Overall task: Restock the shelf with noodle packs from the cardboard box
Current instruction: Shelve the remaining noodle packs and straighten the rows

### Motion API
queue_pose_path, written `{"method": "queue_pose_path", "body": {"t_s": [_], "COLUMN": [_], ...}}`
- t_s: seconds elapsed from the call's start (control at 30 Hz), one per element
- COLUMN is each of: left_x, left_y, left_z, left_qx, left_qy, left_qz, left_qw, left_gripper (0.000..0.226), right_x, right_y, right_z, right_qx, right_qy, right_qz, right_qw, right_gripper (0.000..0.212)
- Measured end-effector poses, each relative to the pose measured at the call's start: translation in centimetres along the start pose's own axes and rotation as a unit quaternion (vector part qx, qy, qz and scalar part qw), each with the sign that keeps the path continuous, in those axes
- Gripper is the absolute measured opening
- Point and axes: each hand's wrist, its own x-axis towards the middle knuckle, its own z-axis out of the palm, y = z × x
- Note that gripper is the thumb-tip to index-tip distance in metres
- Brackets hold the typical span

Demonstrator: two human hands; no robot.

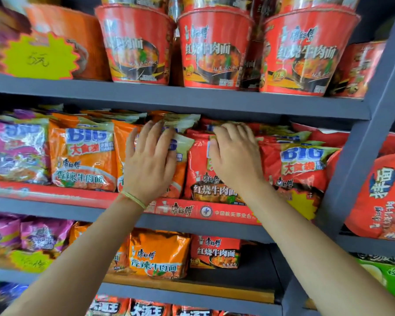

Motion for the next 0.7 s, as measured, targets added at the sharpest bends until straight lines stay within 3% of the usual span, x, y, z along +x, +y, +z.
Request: {"method": "queue_pose_path", "body": {"t_s": [0.13,0.23,0.33,0.47,0.7], "left_x": [-0.7,-0.5,-0.2,0.1,0.0], "left_y": [-0.3,-0.4,-0.7,-0.8,-0.8], "left_z": [0.3,0.6,1.1,1.5,1.7], "left_qx": [-0.006,0.009,0.01,0.018,0.018], "left_qy": [0.021,0.015,-0.036,-0.108,-0.122], "left_qz": [0.08,0.089,0.068,0.044,0.027], "left_qw": [0.997,0.996,0.997,0.993,0.992], "left_gripper": [0.043,0.032,0.044,0.067,0.071], "right_x": [1.4,1.2,1.2,2.9,4.9], "right_y": [-1.9,-1.8,-1.5,-0.9,0.4], "right_z": [1.5,1.5,1.1,0.2,-1.6], "right_qx": [-0.026,-0.032,-0.005,0.086,0.28], "right_qy": [-0.092,-0.064,-0.061,-0.149,-0.207], "right_qz": [0.025,0.032,0.054,0.104,0.118], "right_qw": [0.995,0.997,0.997,0.98,0.93], "right_gripper": [0.046,0.045,0.044,0.032,0.021]}}
